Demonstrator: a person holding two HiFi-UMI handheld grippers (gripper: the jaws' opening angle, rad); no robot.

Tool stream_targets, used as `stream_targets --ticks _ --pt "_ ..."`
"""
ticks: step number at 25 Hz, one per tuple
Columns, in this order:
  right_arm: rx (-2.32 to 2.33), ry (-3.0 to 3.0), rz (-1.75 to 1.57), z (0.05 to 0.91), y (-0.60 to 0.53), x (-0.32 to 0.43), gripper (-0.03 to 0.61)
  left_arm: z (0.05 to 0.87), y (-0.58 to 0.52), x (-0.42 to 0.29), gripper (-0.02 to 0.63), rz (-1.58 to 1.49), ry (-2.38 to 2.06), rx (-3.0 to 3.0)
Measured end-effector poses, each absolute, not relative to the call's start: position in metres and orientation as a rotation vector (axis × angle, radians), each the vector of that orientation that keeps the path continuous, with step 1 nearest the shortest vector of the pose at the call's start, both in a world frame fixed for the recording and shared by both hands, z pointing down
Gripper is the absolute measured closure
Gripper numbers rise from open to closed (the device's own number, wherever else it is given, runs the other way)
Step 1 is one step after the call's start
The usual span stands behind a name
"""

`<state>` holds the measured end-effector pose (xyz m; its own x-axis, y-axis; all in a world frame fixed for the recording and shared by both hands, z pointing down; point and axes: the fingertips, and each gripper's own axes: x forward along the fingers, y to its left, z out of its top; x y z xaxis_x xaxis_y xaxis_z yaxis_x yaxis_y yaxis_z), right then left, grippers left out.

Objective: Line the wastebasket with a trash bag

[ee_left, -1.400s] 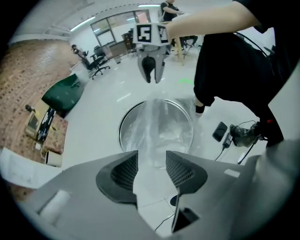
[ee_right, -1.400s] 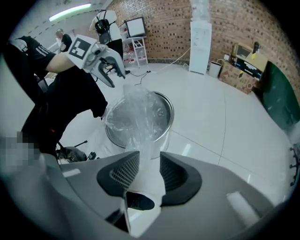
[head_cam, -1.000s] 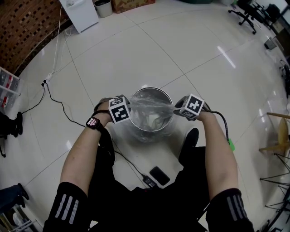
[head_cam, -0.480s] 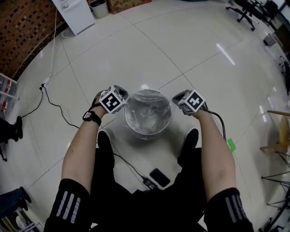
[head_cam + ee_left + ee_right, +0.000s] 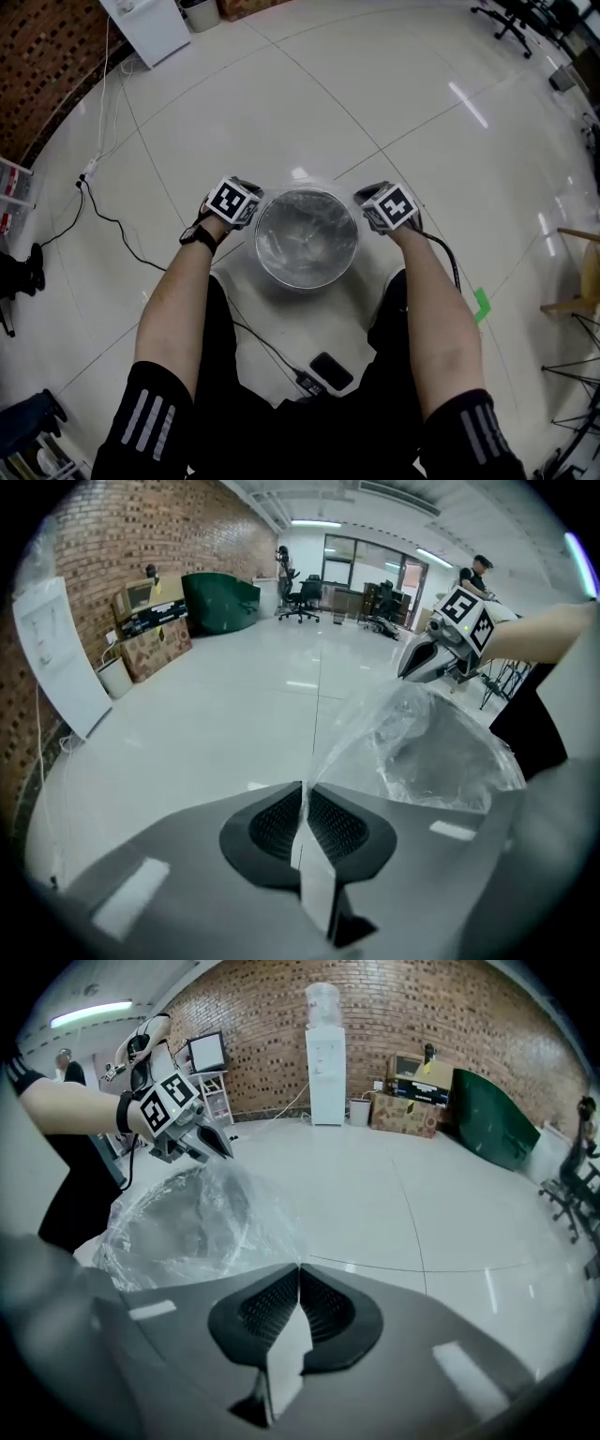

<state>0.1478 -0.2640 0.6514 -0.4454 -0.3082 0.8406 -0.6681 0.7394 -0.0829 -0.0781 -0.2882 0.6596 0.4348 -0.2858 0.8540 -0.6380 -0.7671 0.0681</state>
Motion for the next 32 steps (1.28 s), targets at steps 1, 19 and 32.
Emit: stream_targets --ticks 1,19,32 --pt "0.73 -2.046 0.53 0.657 -0.264 0.146 0.566 0.666 -0.288 -0.078 0.603 1.26 -0.773 2.292" --pt "0.75 -1.967 0.633 0.666 -0.244 0.174 0.468 0.669 -0.275 -0.111 0.515 1.216 -0.771 2.182" --pt "0.566 -2.02 0.322 0.57 -0.189 0.152 0.463 0.65 -0.206 -0.131 0.499 1.451 -0.698 2.137"
